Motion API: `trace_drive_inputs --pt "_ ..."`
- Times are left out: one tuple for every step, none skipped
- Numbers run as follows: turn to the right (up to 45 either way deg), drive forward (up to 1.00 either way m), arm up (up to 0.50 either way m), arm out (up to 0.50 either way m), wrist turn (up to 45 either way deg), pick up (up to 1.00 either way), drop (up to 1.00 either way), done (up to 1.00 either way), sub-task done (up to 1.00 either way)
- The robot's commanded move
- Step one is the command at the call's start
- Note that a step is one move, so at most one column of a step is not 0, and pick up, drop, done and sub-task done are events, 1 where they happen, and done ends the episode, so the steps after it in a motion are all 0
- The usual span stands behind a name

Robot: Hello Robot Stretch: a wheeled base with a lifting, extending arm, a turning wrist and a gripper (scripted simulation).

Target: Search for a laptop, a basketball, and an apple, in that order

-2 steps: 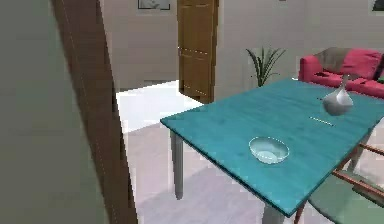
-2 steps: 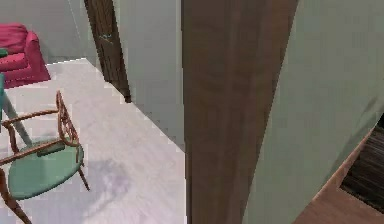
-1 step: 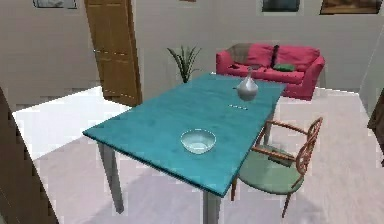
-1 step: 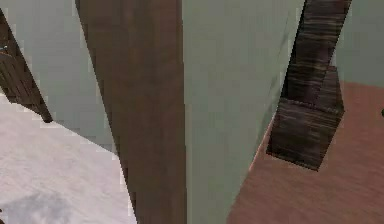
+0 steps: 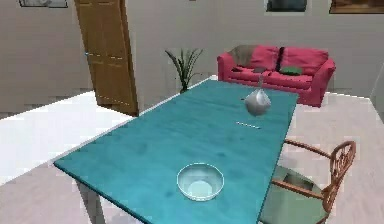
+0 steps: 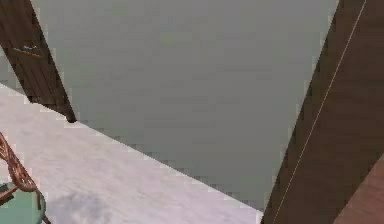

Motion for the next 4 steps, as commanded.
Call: trace_drive_inputs --pt "45.0 0.0 0.0 0.0 0.0 0.0 0.0 0.0 0.0" --pt "15.0 0.0 0.0 0.0 0.0 0.0 0.0 0.0 0.0" --pt "0.0 1.0 0.0 0.0 0.0 0.0 0.0 0.0 0.0" --pt "0.0 0.2 0.0 0.0 0.0 0.0 0.0 0.0 0.0"
